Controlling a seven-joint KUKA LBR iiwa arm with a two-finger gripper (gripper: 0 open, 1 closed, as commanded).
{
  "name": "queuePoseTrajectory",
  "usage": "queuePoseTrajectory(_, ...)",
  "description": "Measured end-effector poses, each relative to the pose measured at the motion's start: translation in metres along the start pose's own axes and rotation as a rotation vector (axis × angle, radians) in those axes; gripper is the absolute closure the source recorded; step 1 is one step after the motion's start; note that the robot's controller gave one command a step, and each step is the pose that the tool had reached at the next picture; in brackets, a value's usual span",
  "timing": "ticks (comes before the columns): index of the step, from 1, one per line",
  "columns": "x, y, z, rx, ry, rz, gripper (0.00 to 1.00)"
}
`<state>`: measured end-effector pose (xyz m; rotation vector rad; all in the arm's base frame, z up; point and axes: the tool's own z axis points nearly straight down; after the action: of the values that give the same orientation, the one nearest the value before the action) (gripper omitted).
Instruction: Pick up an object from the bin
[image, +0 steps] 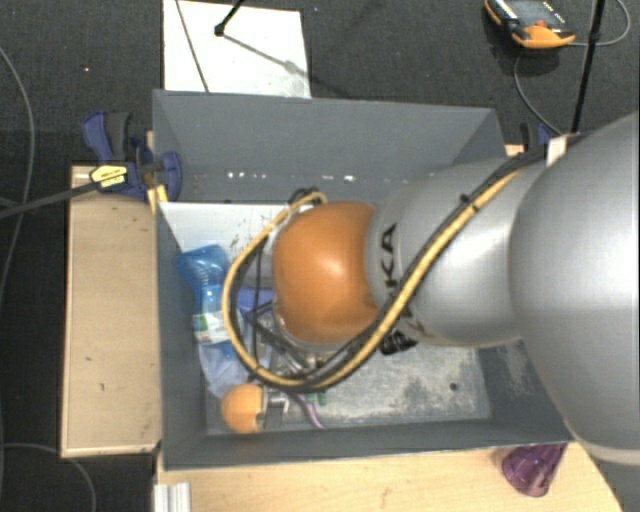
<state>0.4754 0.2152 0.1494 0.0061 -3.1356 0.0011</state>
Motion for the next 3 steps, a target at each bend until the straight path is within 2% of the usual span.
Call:
queuePoseTrajectory(1,-0.002,-0.001,-0.005,-0.002,-0.007,0.006,0.00)
queuePoseTrajectory(2,-0.015,-0.042,0.056,-0.003,-0.006,0.099,0.00)
queuePoseTrajectory(3,-0.012,-0.050,0.079,0.000,-0.003,0.006,0.00)
